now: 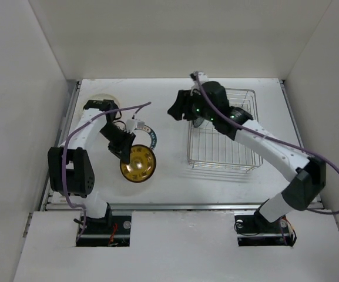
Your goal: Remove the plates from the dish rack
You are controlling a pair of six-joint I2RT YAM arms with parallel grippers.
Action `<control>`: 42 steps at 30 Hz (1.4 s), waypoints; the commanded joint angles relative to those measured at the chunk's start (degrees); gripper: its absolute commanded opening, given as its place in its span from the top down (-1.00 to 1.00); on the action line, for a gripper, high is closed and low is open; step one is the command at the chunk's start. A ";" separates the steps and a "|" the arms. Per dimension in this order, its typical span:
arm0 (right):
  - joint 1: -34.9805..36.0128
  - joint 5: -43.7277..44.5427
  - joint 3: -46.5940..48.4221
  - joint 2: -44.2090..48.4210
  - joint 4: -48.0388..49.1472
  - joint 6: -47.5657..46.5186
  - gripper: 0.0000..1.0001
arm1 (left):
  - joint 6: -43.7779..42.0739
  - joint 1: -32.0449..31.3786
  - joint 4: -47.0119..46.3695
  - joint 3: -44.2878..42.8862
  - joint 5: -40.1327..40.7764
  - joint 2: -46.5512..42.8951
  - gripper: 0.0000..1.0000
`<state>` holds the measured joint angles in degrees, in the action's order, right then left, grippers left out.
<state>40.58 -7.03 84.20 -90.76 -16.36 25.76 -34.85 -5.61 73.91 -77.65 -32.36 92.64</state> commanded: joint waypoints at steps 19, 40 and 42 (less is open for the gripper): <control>-3.22 17.22 -2.99 9.54 -4.38 3.95 -0.28 | 4.08 -19.62 -10.44 -1.71 5.28 16.34 0.66; -3.22 19.42 -3.52 10.60 -4.91 3.42 -0.30 | 8.04 -20.76 -13.18 -3.39 7.49 17.40 0.27; -3.22 19.42 -3.52 11.13 -4.91 3.42 -0.30 | 8.04 -20.76 -13.18 -3.39 7.49 16.70 0.27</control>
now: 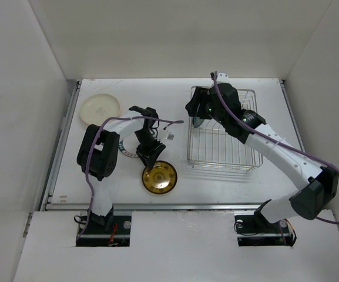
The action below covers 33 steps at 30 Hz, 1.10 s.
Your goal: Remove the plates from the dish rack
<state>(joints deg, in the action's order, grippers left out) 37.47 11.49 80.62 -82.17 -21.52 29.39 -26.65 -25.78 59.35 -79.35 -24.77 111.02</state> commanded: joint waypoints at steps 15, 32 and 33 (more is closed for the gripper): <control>-0.12 1.43 1.12 1.49 -1.42 -0.21 -0.30 | -0.15 -1.11 0.85 -2.21 1.04 -5.91 -0.12; -1.17 6.17 4.63 0.96 -6.34 -0.73 -0.37 | 9.24 2.31 0.06 -11.08 7.89 -14.60 -0.12; -1.17 6.18 5.24 0.26 -6.87 -0.73 -0.39 | 10.30 2.92 -0.63 -12.22 8.77 -15.48 -0.12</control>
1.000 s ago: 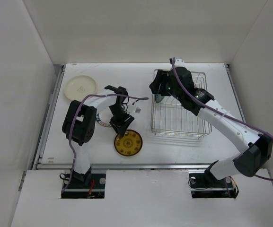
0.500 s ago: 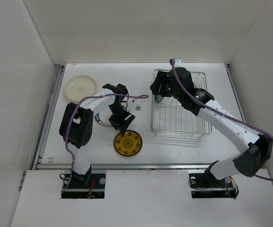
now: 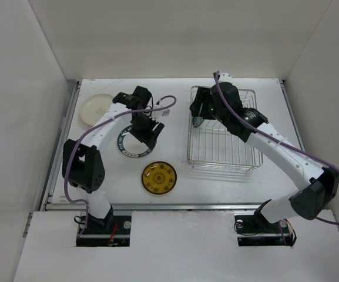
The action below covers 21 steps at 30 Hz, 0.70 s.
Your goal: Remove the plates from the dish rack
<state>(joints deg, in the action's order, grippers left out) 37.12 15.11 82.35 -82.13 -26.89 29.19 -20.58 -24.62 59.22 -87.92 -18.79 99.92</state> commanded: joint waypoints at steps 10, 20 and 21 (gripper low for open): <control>-7.50 9.38 13.52 -9.09 -10.53 1.22 -0.42 | 11.61 6.16 -10.17 -1.74 27.90 -13.43 -0.20; -8.03 11.87 19.61 -20.17 -13.97 0.52 -0.42 | 15.74 10.29 -13.61 4.25 37.77 -16.77 -0.40; -8.03 11.87 20.13 -21.48 -13.97 0.52 -0.42 | 15.74 10.30 -13.61 5.03 37.77 -16.77 -0.40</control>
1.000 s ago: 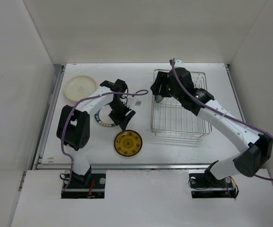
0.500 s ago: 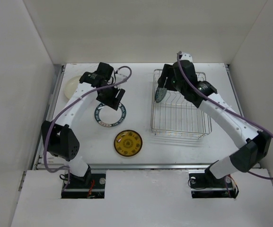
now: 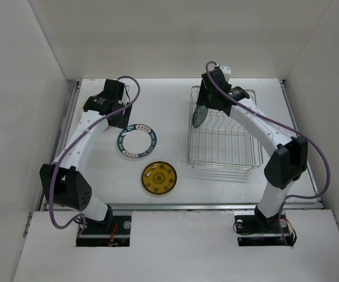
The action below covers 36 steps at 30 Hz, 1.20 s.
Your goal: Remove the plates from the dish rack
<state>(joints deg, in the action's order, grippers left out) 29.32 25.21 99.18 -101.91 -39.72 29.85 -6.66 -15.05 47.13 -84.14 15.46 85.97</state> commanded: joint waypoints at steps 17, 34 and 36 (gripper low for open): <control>-2.34 0.88 5.94 -11.12 0.71 -0.67 0.94 | 1.82 1.86 -0.99 2.49 1.85 -3.88 -0.42; -0.15 -2.04 3.58 15.76 3.67 -9.00 1.00 | 1.82 2.39 0.06 0.91 -0.61 -3.36 -0.42; 1.08 -9.79 -1.86 18.41 7.53 -13.82 1.00 | 1.82 2.91 0.06 0.91 -0.61 -3.36 -0.42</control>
<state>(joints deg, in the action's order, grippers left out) 27.86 25.85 100.95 -86.48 -39.27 23.00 -5.45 -13.17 46.48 -81.95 14.92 84.44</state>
